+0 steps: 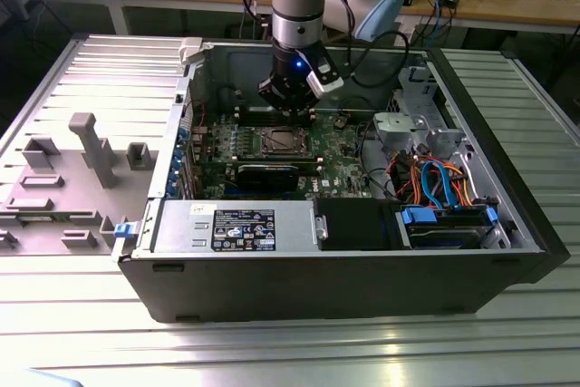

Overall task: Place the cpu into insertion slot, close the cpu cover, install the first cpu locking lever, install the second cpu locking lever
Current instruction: 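Install the first cpu locking lever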

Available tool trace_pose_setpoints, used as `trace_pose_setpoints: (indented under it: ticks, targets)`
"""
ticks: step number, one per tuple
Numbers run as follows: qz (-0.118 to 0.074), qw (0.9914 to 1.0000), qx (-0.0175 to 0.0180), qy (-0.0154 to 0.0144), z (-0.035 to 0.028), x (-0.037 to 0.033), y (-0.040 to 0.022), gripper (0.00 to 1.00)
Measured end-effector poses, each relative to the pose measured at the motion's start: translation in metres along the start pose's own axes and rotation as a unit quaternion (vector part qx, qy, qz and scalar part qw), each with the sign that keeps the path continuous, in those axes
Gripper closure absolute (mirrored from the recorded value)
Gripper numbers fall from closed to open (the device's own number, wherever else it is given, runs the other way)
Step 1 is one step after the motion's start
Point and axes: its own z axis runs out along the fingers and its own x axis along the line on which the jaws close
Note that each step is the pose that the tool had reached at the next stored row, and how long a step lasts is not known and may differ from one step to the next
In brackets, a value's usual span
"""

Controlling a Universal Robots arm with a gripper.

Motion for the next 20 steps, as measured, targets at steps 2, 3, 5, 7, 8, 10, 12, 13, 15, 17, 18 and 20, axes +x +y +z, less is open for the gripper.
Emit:
trace_pose_setpoints:
  ticks: [2,3,5,7,8,10,12,13,15,17,18,20]
  targets:
    - [0.000,1.00000,0.0001,0.0001,0.0001,0.0000,0.0000,0.89]
    - [0.000,1.00000,0.0001,0.0001,0.0001,-0.0001,0.0000,0.89]
    - [0.000,1.00000,0.0000,0.0001,0.0002,-0.0001,0.0000,0.89]
    - [0.000,1.00000,0.0000,0.0000,0.0003,-0.0001,0.0000,0.89]
    - [0.000,1.00000,-0.0001,0.0000,0.0003,-0.0001,0.0000,0.89]
    - [0.000,1.00000,-0.0001,0.0000,0.0003,-0.0001,0.0000,0.89]
    - [0.000,1.00000,0.0003,0.0000,-0.0001,-0.0002,0.0001,0.89]
    - [0.000,1.00000,0.0003,0.0000,-0.0002,-0.0002,0.0001,0.89]
    - [0.000,1.00000,0.0006,0.0000,-0.0003,-0.0002,0.0000,0.89]
    - [0.000,1.00000,0.0008,0.0001,-0.0003,-0.0003,0.0000,0.89]
    - [0.000,1.00000,0.0011,0.0002,-0.0003,-0.0005,-0.0001,0.89]
    - [0.000,1.00000,0.0016,0.0002,0.0000,-0.0008,0.0000,0.89]
